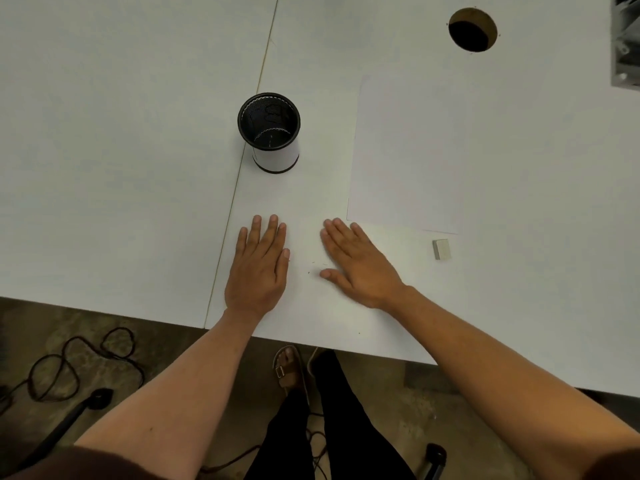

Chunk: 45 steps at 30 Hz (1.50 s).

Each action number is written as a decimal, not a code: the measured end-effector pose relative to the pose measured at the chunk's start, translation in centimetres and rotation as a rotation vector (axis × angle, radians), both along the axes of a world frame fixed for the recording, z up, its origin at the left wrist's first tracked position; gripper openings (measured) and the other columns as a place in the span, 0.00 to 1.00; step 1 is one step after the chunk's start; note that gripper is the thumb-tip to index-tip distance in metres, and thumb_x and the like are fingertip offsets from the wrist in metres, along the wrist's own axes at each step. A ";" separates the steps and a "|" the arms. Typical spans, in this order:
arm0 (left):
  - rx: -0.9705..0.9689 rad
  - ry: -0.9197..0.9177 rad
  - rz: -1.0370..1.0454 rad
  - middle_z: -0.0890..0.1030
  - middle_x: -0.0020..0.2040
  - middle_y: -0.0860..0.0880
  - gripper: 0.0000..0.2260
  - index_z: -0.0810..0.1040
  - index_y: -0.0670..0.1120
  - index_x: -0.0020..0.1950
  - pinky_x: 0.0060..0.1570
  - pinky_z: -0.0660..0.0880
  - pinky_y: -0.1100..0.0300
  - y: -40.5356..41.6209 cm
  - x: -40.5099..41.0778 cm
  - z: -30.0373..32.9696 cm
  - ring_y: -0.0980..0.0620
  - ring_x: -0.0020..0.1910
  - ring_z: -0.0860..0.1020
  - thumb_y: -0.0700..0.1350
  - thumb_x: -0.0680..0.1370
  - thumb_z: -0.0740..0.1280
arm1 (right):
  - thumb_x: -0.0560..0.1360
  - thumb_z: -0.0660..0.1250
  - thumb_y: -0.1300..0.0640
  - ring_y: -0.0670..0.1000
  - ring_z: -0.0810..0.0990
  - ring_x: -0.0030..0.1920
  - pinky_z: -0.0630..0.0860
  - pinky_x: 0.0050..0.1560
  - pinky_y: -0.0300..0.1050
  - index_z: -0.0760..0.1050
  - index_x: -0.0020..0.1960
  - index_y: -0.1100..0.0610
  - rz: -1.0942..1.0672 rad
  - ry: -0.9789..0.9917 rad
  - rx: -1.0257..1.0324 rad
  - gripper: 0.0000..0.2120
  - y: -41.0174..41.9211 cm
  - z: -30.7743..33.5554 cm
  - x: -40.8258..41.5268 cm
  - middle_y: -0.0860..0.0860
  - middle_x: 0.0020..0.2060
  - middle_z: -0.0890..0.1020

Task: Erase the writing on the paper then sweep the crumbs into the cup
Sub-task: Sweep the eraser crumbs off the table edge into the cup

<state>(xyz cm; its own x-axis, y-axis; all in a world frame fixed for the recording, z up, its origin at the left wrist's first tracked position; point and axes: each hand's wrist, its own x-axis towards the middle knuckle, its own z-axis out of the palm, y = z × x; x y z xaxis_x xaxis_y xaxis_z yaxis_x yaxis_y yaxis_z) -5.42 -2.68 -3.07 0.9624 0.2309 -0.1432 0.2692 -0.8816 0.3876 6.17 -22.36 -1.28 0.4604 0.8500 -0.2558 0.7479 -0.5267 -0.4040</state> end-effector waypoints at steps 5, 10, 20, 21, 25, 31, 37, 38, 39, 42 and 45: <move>0.002 0.005 -0.036 0.54 0.82 0.49 0.26 0.53 0.47 0.82 0.80 0.43 0.49 0.1 -0.1 -0.1 0.48 0.82 0.46 0.55 0.85 0.44 | 0.79 0.41 0.34 0.50 0.36 0.76 0.36 0.75 0.49 0.40 0.78 0.58 0.123 -0.054 -0.089 0.37 -0.3 -0.1 -2.3 0.54 0.77 0.42; -0.009 -0.009 -0.036 0.55 0.82 0.49 0.27 0.55 0.45 0.81 0.80 0.41 0.50 0.0 -0.1 0.0 0.49 0.81 0.46 0.55 0.84 0.43 | 0.78 0.40 0.33 0.49 0.35 0.76 0.36 0.76 0.49 0.39 0.78 0.56 0.220 0.006 -0.112 0.38 -2.0 0.2 -5.2 0.52 0.77 0.40; -0.005 0.017 -0.154 0.51 0.82 0.47 0.29 0.53 0.44 0.81 0.80 0.42 0.50 -0.1 -0.4 0.2 0.49 0.82 0.45 0.57 0.83 0.42 | 0.78 0.41 0.33 0.47 0.36 0.76 0.40 0.76 0.49 0.38 0.78 0.56 -0.756 0.019 0.027 0.38 -7.9 0.3 -6.6 0.51 0.77 0.41; 0.010 0.031 -0.184 0.49 0.82 0.47 0.30 0.51 0.45 0.82 0.80 0.41 0.51 -0.1 -0.5 0.1 0.49 0.81 0.44 0.58 0.83 0.42 | 0.78 0.40 0.32 0.48 0.36 0.76 0.41 0.76 0.51 0.38 0.77 0.58 -0.739 0.007 -0.040 0.39 -8.4 0.1 -7.3 0.53 0.77 0.41; 0.025 0.076 -0.369 0.44 0.82 0.48 0.32 0.45 0.46 0.82 0.80 0.39 0.54 -0.1 -0.8 0.0 0.50 0.81 0.40 0.62 0.82 0.40 | 0.77 0.37 0.30 0.53 0.34 0.76 0.38 0.75 0.54 0.37 0.77 0.60 -0.583 -0.060 -0.178 0.42 -7.7 -0.4 -9.8 0.57 0.77 0.40; -0.045 0.119 -0.482 0.41 0.82 0.49 0.33 0.40 0.48 0.80 0.77 0.32 0.61 -2.2 -2.6 0.3 0.54 0.80 0.36 0.64 0.81 0.39 | 0.76 0.36 0.30 0.52 0.35 0.76 0.39 0.76 0.55 0.37 0.77 0.60 -0.423 -0.057 -0.175 0.42 -4.6 0.0 -12.0 0.56 0.77 0.39; -0.270 0.120 -0.493 0.45 0.81 0.52 0.28 0.46 0.47 0.81 0.80 0.40 0.56 -4.6 -4.2 1.0 0.58 0.80 0.40 0.59 0.84 0.45 | 0.78 0.38 0.32 0.50 0.36 0.76 0.43 0.76 0.55 0.39 0.77 0.58 -0.322 0.019 -0.074 0.38 -3.7 0.4 -13.0 0.53 0.76 0.39; -0.344 0.101 -0.458 0.46 0.81 0.52 0.27 0.47 0.48 0.80 0.80 0.41 0.57 -4.7 -4.2 1.3 0.60 0.80 0.41 0.58 0.84 0.47 | 0.78 0.38 0.33 0.49 0.36 0.76 0.43 0.76 0.54 0.39 0.78 0.57 -0.343 0.048 -0.034 0.38 -3.9 0.6 -12.8 0.52 0.76 0.39; -0.396 0.069 -0.418 0.48 0.81 0.52 0.27 0.47 0.48 0.80 0.80 0.41 0.59 -4.6 -4.3 1.6 0.61 0.80 0.42 0.57 0.84 0.48 | 0.78 0.38 0.33 0.48 0.35 0.76 0.42 0.76 0.52 0.38 0.78 0.57 -0.389 0.065 0.000 0.38 -4.3 0.8 -12.6 0.52 0.77 0.39; -0.355 -0.045 -0.268 0.49 0.82 0.52 0.27 0.48 0.48 0.80 0.79 0.41 0.61 -3.4 -5.0 1.9 0.60 0.81 0.43 0.58 0.84 0.47 | 0.77 0.38 0.31 0.48 0.35 0.76 0.38 0.76 0.47 0.36 0.78 0.56 -0.641 0.037 0.003 0.39 -5.8 1.2 -12.5 0.52 0.77 0.39; -0.208 0.021 -0.124 0.44 0.82 0.51 0.30 0.44 0.48 0.81 0.79 0.38 0.59 -1.8 -5.9 1.6 0.55 0.81 0.41 0.60 0.83 0.46 | 0.76 0.37 0.29 0.51 0.35 0.76 0.40 0.76 0.51 0.35 0.77 0.57 -0.752 0.012 -0.127 0.41 -6.6 1.1 -13.7 0.53 0.77 0.39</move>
